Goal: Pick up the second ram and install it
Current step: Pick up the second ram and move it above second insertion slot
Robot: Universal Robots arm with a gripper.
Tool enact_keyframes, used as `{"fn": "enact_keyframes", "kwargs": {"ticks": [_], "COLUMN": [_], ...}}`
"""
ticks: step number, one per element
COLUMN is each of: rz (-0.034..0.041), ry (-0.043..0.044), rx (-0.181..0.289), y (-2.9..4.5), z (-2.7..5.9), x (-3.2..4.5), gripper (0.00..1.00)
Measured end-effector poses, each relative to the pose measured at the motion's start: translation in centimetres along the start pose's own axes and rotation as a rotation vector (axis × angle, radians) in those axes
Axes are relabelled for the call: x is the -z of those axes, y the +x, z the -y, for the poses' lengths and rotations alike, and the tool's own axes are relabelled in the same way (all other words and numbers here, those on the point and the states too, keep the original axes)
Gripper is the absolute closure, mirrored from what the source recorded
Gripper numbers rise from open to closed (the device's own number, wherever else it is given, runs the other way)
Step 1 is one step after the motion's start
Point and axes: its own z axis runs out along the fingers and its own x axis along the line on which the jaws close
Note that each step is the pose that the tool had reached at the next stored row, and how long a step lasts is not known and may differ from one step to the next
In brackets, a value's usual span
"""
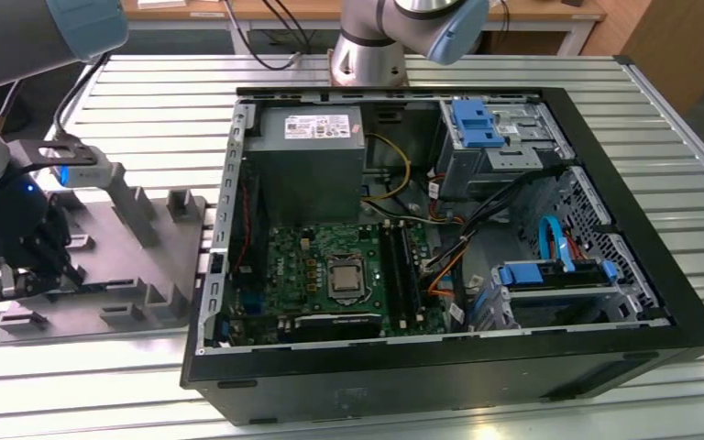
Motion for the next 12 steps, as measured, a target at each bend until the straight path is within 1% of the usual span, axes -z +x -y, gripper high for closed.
{"fn": "enact_keyframes", "kwargs": {"ticks": [12], "rz": [-0.0017], "ry": [0.0016], "rx": [0.084], "y": [0.00], "z": [0.00], "x": [0.00], "gripper": [0.90]}}
